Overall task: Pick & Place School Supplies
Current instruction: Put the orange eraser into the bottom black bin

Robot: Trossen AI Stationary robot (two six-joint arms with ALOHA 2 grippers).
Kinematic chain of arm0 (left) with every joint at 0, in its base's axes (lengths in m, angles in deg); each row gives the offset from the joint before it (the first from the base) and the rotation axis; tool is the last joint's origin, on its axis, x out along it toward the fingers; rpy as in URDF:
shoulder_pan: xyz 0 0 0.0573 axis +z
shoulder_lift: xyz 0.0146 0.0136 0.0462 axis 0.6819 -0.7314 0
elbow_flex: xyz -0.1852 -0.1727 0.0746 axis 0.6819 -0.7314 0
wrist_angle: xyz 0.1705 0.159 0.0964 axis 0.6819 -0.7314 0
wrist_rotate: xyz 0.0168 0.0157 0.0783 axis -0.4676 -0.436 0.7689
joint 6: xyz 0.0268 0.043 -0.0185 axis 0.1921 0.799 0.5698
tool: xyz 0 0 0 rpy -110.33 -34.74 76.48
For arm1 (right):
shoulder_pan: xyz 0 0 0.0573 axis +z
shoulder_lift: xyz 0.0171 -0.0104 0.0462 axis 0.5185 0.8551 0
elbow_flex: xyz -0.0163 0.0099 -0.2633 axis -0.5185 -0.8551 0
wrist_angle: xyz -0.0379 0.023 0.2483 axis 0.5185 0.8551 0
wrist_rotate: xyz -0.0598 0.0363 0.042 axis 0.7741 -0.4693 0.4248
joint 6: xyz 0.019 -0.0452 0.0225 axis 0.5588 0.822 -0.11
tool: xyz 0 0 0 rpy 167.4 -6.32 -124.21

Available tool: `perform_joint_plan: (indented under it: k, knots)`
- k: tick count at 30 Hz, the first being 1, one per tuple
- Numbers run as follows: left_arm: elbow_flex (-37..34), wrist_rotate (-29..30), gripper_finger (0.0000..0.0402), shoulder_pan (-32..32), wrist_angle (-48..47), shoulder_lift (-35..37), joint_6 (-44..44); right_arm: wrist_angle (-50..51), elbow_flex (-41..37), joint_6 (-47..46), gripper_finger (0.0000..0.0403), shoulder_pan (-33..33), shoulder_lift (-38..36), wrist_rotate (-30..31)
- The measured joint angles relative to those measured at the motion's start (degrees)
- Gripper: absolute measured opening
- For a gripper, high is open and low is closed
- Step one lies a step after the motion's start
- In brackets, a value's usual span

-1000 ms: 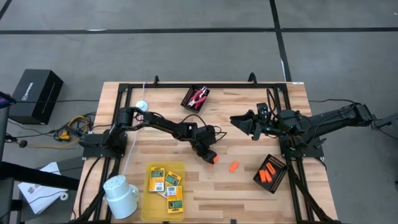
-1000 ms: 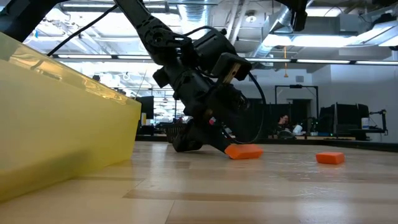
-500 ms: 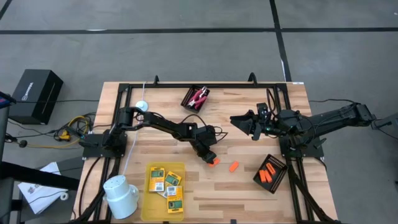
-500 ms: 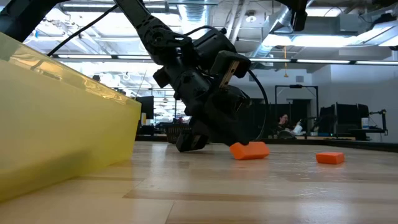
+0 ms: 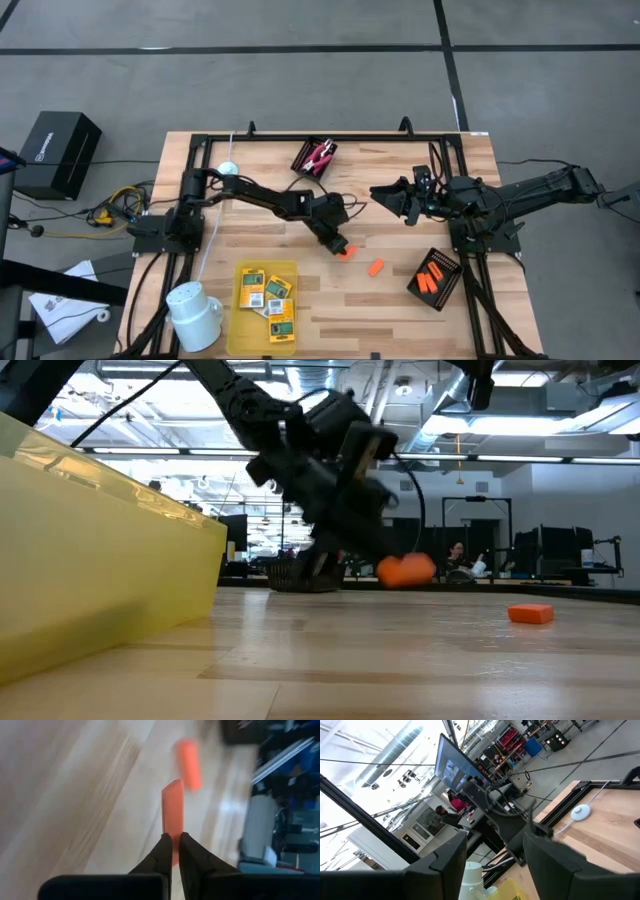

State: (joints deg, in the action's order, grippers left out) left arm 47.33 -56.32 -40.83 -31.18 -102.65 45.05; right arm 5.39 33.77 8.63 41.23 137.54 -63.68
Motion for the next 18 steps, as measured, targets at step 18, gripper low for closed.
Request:
perform_joint_plan:
  k: [18]
  knots:
    - [2.66, 2.99, 0.0006, 0.38, 11.68, 4.04, -7.10, -11.96, -0.04, 10.92, 0.0191, -3.11, 0.02, 0.00]
